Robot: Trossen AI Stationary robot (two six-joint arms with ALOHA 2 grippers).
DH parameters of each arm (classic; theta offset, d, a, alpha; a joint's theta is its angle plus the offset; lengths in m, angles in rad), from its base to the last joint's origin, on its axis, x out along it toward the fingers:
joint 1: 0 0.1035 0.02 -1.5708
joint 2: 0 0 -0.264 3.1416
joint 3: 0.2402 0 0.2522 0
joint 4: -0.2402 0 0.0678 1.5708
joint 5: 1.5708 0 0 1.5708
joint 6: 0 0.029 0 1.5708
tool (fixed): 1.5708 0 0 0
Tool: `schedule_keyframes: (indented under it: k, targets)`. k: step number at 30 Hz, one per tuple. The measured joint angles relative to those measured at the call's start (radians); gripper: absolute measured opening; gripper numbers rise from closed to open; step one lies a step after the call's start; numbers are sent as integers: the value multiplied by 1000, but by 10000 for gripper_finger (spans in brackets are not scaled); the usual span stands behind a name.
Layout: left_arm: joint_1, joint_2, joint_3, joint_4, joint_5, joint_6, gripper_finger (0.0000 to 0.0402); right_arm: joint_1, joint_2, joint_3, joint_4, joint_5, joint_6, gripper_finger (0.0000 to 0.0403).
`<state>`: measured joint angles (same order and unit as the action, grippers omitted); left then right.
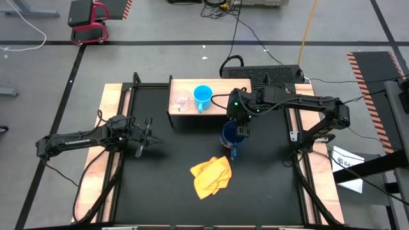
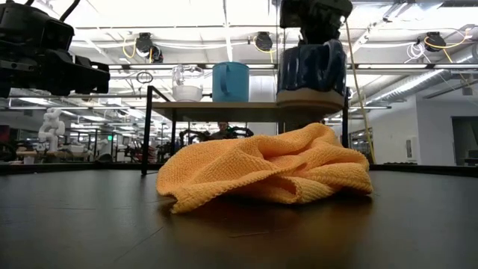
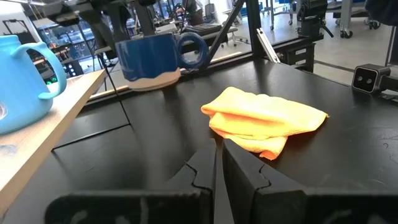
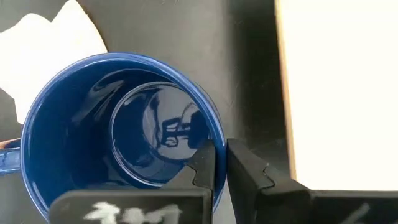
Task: Stack small to large cups/mugs on shelf
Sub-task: Put the dark blue mug on the shelf
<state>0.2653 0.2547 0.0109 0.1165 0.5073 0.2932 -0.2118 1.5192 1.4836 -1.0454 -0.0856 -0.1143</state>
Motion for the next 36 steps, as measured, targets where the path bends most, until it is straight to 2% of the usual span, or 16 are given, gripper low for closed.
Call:
schedule_keyframes:
  k: [12, 17, 23, 36]
  targets:
    - [0, 0, 0, 0, 0, 0, 31, -64, 0, 139, -64, -2, -18, 15]
    - [0, 0, 0, 0, 0, -1, 31, -88, -7, 148, -56, -49, -36, 15]
    - [0, 0, 0, -1, 0, 0, 31, -112, -14, 148, -74, -50, -52, 15]
    - [0, 0, 0, -1, 0, 12, 31, -147, -187, 148, -140, -49, -29, 15]
